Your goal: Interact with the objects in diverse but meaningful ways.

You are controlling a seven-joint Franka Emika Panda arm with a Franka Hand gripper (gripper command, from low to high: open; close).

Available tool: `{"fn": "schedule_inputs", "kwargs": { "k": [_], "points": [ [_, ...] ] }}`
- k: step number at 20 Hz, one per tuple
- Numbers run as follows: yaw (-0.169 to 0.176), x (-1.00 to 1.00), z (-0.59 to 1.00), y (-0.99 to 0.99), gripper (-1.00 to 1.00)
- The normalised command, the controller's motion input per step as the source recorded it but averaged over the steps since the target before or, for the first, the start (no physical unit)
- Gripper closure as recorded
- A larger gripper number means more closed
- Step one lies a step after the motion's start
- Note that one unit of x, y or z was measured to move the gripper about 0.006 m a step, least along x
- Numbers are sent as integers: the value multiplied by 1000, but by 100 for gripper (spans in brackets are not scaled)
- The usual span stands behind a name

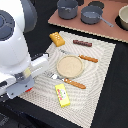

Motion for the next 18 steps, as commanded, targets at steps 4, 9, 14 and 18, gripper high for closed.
{"fn": "schedule_inputs", "kwargs": {
  "k": [4, 9, 14, 18],
  "points": [
    [-25, -207, 447, 352, -100],
    [-14, -317, 517, 432, -100],
    [-3, -175, 783, 898, -100],
    [-1, 9, 539, 981, -100]
  ]
}}
